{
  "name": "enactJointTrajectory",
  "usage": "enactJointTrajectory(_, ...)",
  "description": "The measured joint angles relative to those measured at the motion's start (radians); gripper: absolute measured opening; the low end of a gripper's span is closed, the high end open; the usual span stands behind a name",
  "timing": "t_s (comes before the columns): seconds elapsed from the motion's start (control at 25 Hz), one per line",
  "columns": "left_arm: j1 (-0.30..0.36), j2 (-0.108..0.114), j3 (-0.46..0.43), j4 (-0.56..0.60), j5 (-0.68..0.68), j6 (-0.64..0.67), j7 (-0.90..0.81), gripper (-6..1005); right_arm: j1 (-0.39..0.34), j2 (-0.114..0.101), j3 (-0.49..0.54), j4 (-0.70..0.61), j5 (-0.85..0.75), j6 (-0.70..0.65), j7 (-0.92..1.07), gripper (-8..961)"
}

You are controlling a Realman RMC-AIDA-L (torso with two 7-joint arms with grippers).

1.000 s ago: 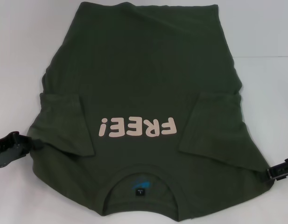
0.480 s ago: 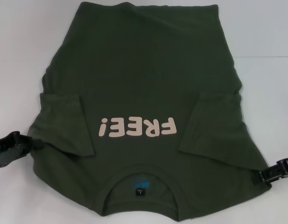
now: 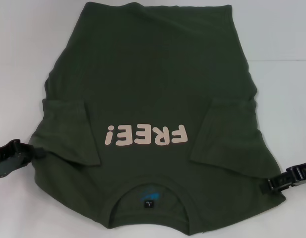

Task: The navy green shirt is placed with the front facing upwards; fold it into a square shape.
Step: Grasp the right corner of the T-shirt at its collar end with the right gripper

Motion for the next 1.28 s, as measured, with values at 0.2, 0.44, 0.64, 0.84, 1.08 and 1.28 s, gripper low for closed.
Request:
enactJointTrajectory(0.2, -0.003, 0.000, 0.000, -0.001, 0.000, -0.003, 0.000, 31, 0.007, 0.003, -0.006, 0.008, -0.001, 0.005, -0.001, 623)
enactJointTrajectory(0.44, -0.006, 0.002, 0.000, -0.002, 0.000, -0.003, 0.000, 32, 0.007, -0.006, -0.016, 0.001, -0.008, -0.006, 0.019, 618)
enactJointTrajectory(0.64, -0.001, 0.000, 0.000, -0.002, 0.000, -0.002, -0.001, 32, -0.006, -0.026, -0.016, -0.004, -0.008, -0.006, 0.035, 613)
enactJointTrajectory(0.84, 0.001, -0.001, 0.000, -0.002, 0.000, -0.002, -0.001, 31, -0.009, -0.020, -0.016, -0.005, -0.008, -0.006, 0.032, 609)
enactJointTrajectory(1.08, 0.003, -0.003, 0.000, -0.002, 0.000, -0.002, 0.000, 31, -0.009, -0.007, -0.033, 0.005, -0.008, 0.003, 0.030, 604)
enactJointTrajectory(1.28, 0.003, -0.003, -0.001, -0.002, -0.002, -0.002, 0.001, 31, -0.008, 0.003, -0.038, -0.002, -0.005, 0.002, 0.034, 599)
